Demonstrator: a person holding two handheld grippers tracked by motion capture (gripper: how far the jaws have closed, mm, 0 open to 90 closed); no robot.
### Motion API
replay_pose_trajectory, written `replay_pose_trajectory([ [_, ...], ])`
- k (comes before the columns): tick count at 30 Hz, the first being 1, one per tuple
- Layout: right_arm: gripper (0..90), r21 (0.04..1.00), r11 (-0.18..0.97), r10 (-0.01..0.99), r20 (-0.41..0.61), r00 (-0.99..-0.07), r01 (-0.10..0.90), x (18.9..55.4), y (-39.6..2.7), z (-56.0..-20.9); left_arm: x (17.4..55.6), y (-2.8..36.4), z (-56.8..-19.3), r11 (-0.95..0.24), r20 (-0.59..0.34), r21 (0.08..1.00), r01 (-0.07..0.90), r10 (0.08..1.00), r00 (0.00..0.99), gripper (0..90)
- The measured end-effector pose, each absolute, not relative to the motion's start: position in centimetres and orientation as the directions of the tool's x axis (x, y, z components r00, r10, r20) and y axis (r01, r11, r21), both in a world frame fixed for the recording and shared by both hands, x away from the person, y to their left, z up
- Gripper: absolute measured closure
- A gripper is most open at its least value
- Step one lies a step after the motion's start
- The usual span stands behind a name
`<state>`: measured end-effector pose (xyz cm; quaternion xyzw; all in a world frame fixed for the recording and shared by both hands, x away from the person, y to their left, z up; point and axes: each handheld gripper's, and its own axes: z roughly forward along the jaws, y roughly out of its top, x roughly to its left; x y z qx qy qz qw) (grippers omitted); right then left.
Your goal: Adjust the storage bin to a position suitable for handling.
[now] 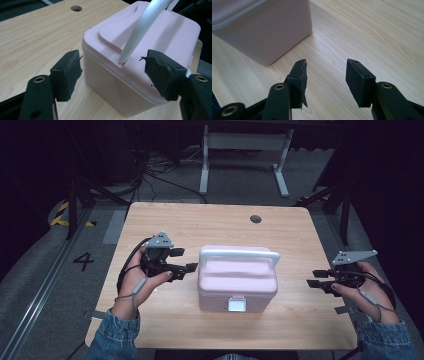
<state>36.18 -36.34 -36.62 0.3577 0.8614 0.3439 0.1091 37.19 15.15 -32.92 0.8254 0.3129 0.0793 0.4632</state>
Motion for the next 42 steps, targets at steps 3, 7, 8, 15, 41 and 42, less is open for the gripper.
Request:
replay_pose_trajectory([
  [3,52.3,0.668,0.509,0.691,0.058,-0.720,0.542,36.0,-36.2,-36.8,37.3,14.3,-33.0,-0.392,-0.128,0.823,0.412,0.578,0.806,29.8],
  [7,52.0,0.672,0.504,0.693,0.060,-0.718,0.543,35.9,-36.4,-36.8,37.3,13.8,-33.1,-0.388,-0.117,0.832,0.396,0.575,0.810,30.2],
  [8,52.0,0.672,0.504,0.693,0.060,-0.718,0.543,35.9,-36.4,-36.8,37.4,13.6,-33.2,-0.383,-0.112,0.840,0.383,0.570,0.814,30.7],
  [15,52.0,0.673,0.500,0.696,0.062,-0.716,0.545,35.8,-36.6,-36.8,37.8,12.5,-33.6,-0.363,-0.104,0.866,0.344,0.543,0.833,38.3],
  [41,51.4,0.673,0.497,0.692,0.074,-0.718,0.548,35.8,-36.3,-37.0,37.7,10.9,-33.6,-0.340,-0.085,0.883,0.322,0.559,0.825,69.3],
  [42,51.4,0.673,0.497,0.692,0.074,-0.718,0.548,35.8,-36.3,-37.0,37.7,10.9,-33.6,-0.340,-0.085,0.883,0.322,0.559,0.825,69.4],
])
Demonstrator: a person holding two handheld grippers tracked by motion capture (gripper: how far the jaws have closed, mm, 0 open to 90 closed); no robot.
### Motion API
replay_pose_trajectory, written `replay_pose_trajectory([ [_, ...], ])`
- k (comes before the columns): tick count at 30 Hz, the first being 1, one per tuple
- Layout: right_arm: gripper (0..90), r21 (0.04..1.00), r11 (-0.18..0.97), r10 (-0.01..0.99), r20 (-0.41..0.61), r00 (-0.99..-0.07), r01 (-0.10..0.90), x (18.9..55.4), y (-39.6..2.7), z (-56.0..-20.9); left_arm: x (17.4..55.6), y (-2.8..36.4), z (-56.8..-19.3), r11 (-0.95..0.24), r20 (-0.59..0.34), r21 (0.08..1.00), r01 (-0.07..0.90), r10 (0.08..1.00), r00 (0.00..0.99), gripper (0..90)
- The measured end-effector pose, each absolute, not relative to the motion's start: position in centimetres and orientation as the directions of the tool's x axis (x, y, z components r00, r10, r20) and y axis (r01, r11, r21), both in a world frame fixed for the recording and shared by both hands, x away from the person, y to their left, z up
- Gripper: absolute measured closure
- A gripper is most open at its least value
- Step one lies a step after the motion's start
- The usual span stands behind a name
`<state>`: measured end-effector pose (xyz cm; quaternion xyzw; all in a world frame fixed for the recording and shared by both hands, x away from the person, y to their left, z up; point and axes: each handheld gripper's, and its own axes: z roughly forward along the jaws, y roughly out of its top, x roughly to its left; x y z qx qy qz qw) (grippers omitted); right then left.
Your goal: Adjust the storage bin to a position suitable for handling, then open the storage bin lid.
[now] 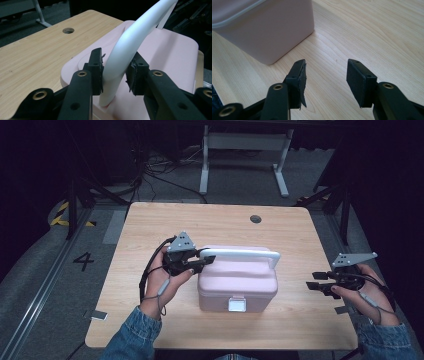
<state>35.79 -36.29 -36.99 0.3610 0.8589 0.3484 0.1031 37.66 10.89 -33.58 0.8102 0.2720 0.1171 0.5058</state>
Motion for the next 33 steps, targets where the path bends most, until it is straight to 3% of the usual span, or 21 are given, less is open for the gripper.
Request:
replay_pose_trajectory([
  [33,53.3,0.708,0.480,0.681,0.072,-0.729,0.518,35.4,-35.9,-36.4,41.2,11.1,-31.5,-0.279,-0.181,0.877,0.392,0.563,0.806,71.4],
])
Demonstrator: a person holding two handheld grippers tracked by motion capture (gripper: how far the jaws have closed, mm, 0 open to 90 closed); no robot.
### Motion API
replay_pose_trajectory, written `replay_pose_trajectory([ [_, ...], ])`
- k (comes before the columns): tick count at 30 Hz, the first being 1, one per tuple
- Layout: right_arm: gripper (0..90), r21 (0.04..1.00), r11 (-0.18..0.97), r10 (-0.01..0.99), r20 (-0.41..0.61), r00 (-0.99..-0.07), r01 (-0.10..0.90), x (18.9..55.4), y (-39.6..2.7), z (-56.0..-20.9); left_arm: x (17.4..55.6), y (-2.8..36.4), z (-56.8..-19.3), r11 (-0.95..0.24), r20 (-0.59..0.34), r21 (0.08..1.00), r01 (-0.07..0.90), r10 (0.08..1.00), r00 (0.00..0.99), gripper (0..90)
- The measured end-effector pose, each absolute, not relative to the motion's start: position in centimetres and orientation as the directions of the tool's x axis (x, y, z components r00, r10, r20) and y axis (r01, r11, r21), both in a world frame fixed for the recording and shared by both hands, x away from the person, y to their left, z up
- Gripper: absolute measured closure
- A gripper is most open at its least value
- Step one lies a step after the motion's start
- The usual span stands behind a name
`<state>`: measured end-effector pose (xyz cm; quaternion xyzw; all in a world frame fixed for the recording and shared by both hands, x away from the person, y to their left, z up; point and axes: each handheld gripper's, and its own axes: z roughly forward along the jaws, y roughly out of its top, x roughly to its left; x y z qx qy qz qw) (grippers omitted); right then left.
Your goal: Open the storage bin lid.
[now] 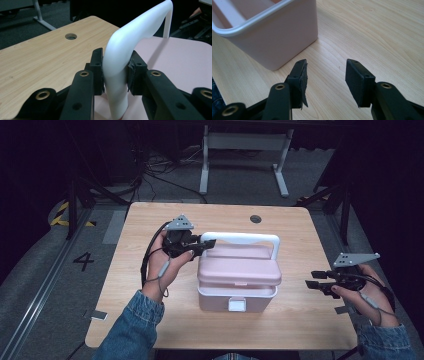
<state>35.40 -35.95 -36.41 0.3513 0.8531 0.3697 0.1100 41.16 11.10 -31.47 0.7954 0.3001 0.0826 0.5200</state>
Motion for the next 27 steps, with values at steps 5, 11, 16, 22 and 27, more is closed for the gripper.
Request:
replay_pose_trajectory([
  [5,53.3,0.726,0.477,0.652,0.087,-0.753,0.496,35.1,-35.4,-36.0,41.8,11.1,-31.3,-0.260,-0.189,0.883,0.390,0.563,0.804,71.3],
  [11,54.9,0.752,0.469,0.631,0.082,-0.772,0.463,34.8,-34.8,-35.3,42.6,11.3,-31.2,-0.239,-0.228,0.878,0.414,0.553,0.802,71.3],
  [16,55.4,0.768,0.458,0.620,0.085,-0.780,0.448,34.7,-34.4,-34.9,43.3,11.4,-31.2,-0.221,-0.264,0.872,0.436,0.538,0.800,71.2],
  [22,57.4,0.789,0.461,0.616,0.044,-0.787,0.406,34.3,-33.8,-34.2,43.9,11.4,-31.0,-0.212,-0.282,0.867,0.451,0.539,0.794,70.6],
  [27,59.5,0.822,0.433,0.608,0.037,-0.793,0.370,33.8,-33.2,-33.3,44.5,11.3,-30.8,-0.201,-0.285,0.868,0.453,0.546,0.788,69.9],
])
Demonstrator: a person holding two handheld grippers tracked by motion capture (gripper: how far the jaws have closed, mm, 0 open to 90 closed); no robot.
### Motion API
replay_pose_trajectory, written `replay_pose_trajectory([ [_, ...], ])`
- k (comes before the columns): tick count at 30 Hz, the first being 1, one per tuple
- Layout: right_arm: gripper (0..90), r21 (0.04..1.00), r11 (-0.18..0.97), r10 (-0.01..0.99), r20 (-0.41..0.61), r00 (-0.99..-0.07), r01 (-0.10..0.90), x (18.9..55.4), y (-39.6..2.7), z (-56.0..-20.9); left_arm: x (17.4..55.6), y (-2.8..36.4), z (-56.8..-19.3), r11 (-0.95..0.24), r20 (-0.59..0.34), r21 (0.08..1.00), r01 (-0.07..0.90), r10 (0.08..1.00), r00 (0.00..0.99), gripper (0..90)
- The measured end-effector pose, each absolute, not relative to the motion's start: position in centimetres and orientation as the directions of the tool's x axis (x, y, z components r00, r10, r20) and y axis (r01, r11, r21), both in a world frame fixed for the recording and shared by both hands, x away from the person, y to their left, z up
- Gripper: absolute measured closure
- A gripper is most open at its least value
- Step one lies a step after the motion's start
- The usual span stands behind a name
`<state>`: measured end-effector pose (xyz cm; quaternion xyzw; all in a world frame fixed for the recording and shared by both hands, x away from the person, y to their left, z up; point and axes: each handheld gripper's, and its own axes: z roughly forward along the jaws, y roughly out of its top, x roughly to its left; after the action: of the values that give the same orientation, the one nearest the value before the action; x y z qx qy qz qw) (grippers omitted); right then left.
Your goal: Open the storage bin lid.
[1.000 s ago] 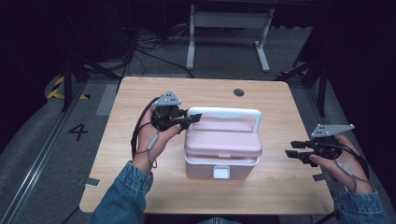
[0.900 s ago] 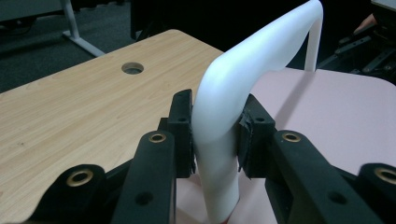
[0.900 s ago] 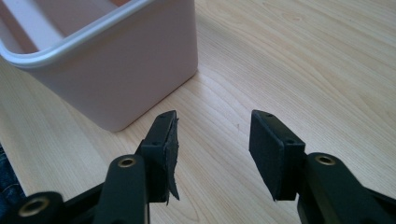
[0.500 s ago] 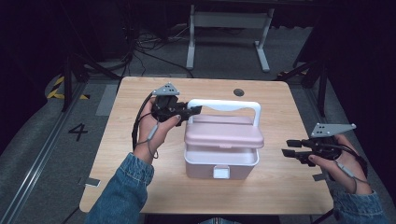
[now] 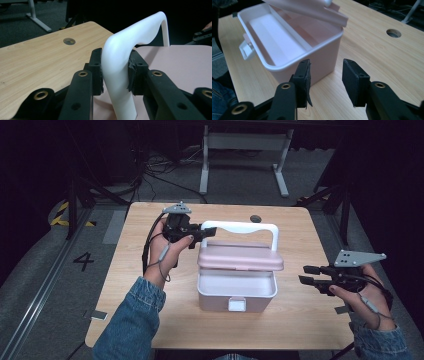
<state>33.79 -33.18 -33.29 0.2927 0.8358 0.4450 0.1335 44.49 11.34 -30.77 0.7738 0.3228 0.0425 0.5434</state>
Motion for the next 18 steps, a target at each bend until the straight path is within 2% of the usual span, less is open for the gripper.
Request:
replay_pose_trajectory([
  [10,61.4,0.866,0.379,0.607,0.032,-0.794,0.325,33.5,-31.7,-32.4,45.3,11.3,-30.5,-0.189,-0.301,0.864,0.466,0.548,0.781,69.3],
  [18,69.4,0.898,0.313,0.644,0.039,-0.764,0.309,33.9,-31.0,-32.4,45.7,11.2,-30.3,-0.179,-0.298,0.868,0.464,0.560,0.773,69.0],
])
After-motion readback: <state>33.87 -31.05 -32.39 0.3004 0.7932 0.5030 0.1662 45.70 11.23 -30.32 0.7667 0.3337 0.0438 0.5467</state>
